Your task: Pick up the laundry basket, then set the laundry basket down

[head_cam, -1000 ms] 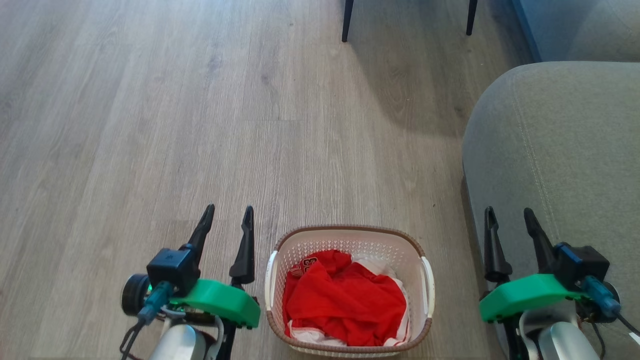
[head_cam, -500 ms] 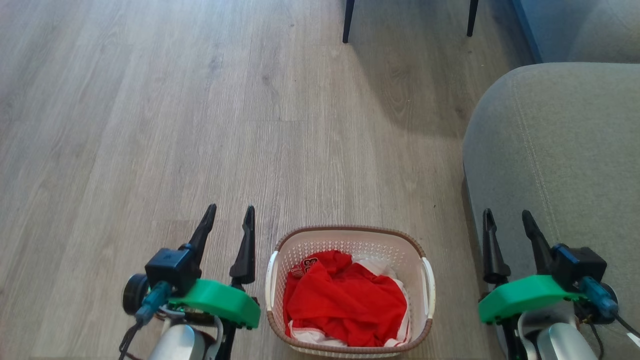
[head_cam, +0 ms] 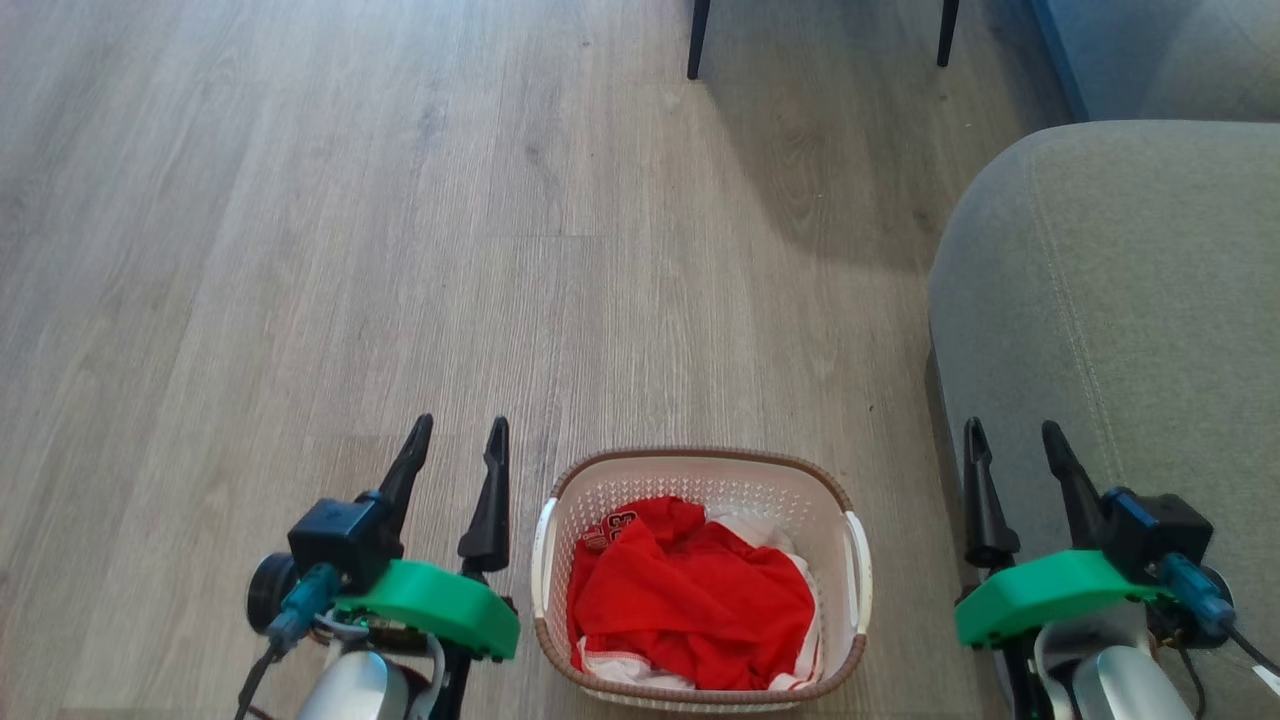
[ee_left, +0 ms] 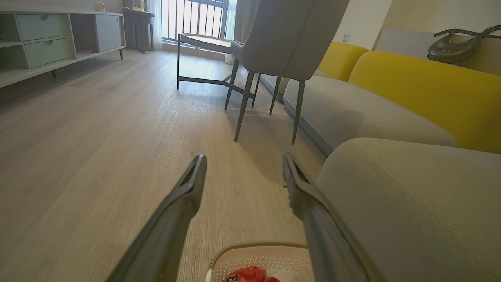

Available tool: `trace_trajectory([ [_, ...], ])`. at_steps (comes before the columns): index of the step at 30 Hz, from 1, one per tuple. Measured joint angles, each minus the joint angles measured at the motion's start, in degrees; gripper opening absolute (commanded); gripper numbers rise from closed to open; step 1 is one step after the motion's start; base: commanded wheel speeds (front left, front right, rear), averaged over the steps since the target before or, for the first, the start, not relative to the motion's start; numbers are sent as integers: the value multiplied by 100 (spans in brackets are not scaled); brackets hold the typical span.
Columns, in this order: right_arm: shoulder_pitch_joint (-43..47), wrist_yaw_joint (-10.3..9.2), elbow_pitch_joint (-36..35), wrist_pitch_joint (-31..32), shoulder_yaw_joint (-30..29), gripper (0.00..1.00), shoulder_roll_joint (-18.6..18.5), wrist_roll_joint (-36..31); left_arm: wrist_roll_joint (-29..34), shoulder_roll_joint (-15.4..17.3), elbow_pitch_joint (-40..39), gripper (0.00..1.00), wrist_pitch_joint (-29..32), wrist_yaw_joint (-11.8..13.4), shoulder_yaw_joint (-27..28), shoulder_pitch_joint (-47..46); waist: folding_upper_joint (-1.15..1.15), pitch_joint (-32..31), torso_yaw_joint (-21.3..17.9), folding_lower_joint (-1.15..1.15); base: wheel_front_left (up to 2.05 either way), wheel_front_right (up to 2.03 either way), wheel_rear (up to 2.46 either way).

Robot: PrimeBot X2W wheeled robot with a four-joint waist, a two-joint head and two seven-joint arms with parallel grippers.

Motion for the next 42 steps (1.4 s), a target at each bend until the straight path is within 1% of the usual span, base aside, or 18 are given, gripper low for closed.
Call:
trace_trajectory([
  [6,-1,0,0,0,-1,100,0,0,0,0,3,100,0,-2,-3,0,0,29,15,0,0,0,0],
  [7,-1,0,0,0,0,0,0,0,-1,0,5,0,0,-21,-2,0,0,36,18,0,0,0,0],
  [14,263,0,486,38,4,0,33,93,-85,8,479,0,37,-26,-12,403,0,43,8,0,0,0,0],
  [25,243,0,486,178,-32,0,33,805,-803,27,478,0,160,-71,64,370,0,34,-45,0,0,0,0],
  [42,225,0,491,422,-134,0,30,1861,-1856,36,500,0,405,-176,338,354,0,22,-123,0,0,0,0],
])
